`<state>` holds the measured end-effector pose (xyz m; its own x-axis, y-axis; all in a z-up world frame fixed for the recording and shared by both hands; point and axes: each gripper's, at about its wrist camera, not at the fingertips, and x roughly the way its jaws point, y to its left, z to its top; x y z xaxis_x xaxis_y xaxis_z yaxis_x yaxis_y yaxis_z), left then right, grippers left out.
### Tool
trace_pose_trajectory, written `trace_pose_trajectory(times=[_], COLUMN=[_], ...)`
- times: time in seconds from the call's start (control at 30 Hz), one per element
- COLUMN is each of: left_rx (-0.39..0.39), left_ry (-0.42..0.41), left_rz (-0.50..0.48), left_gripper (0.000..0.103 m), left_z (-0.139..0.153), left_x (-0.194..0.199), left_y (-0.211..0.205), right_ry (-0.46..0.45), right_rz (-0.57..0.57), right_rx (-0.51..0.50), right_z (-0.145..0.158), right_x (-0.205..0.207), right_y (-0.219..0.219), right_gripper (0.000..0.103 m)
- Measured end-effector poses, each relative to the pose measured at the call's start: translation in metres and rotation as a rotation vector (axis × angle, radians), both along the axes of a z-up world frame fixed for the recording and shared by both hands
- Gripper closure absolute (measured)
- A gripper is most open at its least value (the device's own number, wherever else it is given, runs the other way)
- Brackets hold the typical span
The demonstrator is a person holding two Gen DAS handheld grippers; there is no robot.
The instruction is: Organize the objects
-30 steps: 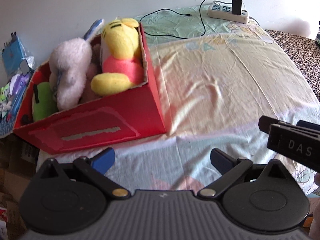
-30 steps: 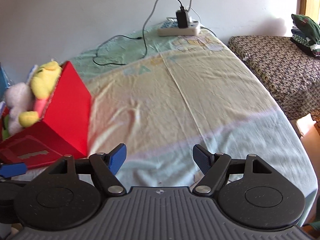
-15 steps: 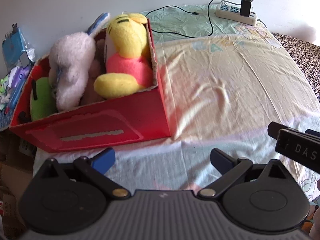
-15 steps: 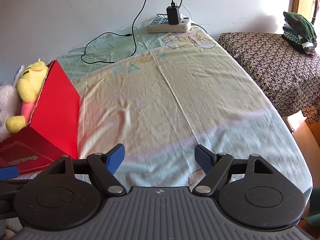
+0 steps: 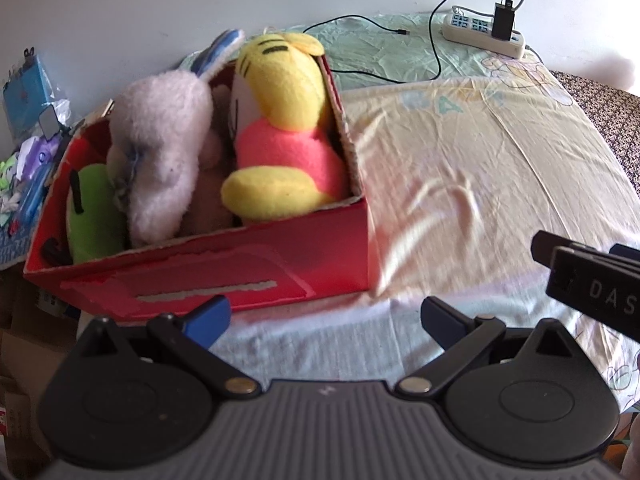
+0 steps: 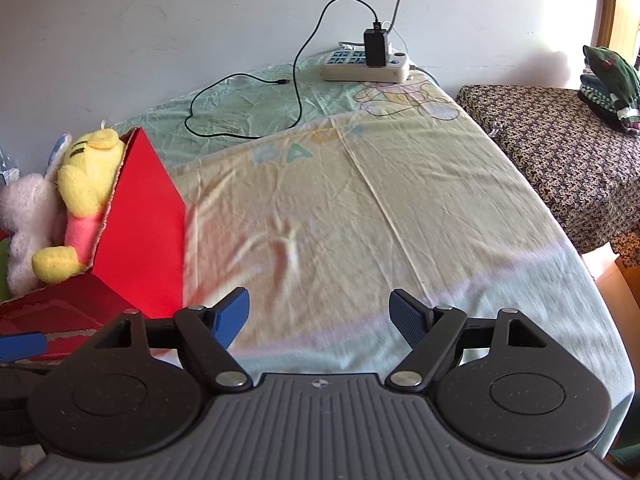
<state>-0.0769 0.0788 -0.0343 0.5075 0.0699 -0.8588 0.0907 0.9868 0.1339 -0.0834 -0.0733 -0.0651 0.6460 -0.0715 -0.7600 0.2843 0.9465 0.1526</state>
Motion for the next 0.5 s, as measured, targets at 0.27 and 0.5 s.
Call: trace_pose_trajectory(times=[0.27, 0.5], left_rx=[-0.027, -0.031], left_ry=[0.061, 0.084], left_rz=[-0.037, -0.087], left_gripper=[0.003, 0.002], left_z=[-0.011, -0.017], left_x=[0.004, 0.002], left_y=[-0.003, -0.021], right_ry=[0.037, 0.052], right_rz=[-0.012, -0.048], right_rx=[0.007, 0.01], right_z=[-0.007, -0.011], right_x=[0.004, -0.001], right_y=[0.005, -0.007], right_gripper=[0.024, 0.024])
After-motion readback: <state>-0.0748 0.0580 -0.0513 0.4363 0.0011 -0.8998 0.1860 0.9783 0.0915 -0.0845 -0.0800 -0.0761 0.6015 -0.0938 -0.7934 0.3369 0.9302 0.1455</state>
